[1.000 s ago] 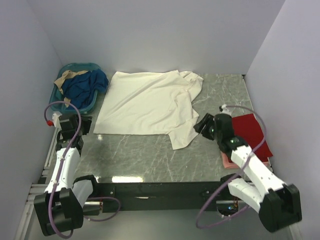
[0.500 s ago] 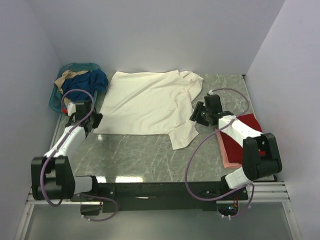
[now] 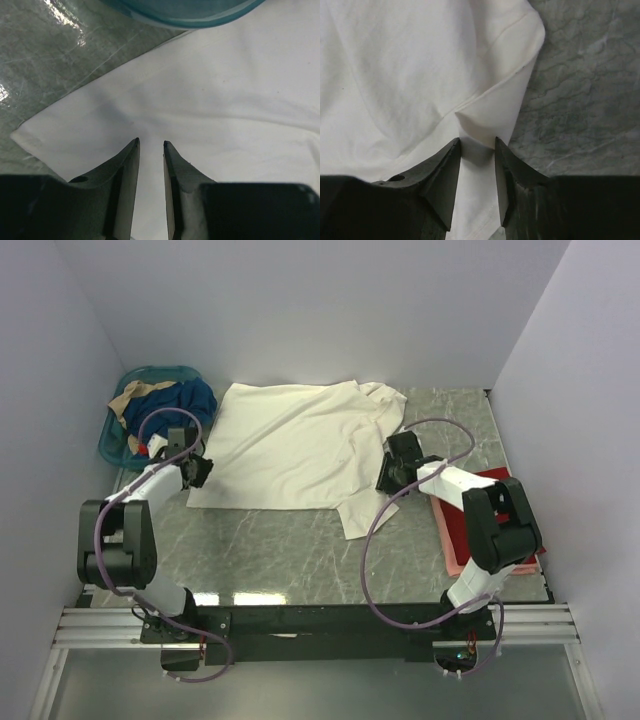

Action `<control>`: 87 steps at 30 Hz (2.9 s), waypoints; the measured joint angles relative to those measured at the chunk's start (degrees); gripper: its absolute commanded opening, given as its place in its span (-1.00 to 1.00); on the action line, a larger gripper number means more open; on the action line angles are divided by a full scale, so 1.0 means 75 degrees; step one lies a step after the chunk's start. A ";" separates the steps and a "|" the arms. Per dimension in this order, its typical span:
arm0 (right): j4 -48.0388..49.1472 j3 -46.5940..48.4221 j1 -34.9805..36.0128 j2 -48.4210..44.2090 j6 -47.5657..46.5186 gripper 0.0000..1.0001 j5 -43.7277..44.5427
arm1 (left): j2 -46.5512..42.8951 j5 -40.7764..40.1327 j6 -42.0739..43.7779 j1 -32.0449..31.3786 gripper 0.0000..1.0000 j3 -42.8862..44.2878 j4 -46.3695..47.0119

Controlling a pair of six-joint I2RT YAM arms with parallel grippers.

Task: Fold and stack the t-shirts
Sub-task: Flatten the tshirt out

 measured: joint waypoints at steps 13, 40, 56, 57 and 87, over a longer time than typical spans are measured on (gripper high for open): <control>0.0085 -0.1603 0.0000 -0.1623 0.0568 -1.00 0.0122 | 0.1107 -0.0353 -0.0041 -0.0102 -0.39 0.0108 -0.0239; -0.2457 -0.4680 -0.0061 -0.9570 0.2713 -0.01 -0.1670 | 0.0160 -0.0662 -0.0207 0.0551 -0.43 -0.0874 -0.0396; -0.2261 -0.2774 -0.0915 -0.6137 0.2136 -0.04 0.0402 | -0.0871 -0.0455 -0.0178 0.0659 -0.45 -0.1419 -0.0866; -0.2168 -0.2903 -0.0976 -0.5974 0.2130 -0.04 0.0411 | -0.0941 -0.0399 -0.0178 0.0659 -0.46 -0.1454 -0.0842; 0.0149 -0.3826 -0.1032 -0.3759 0.2317 -1.00 -0.0507 | -0.1300 0.0207 -0.0055 0.0662 -0.65 -0.1545 -0.0653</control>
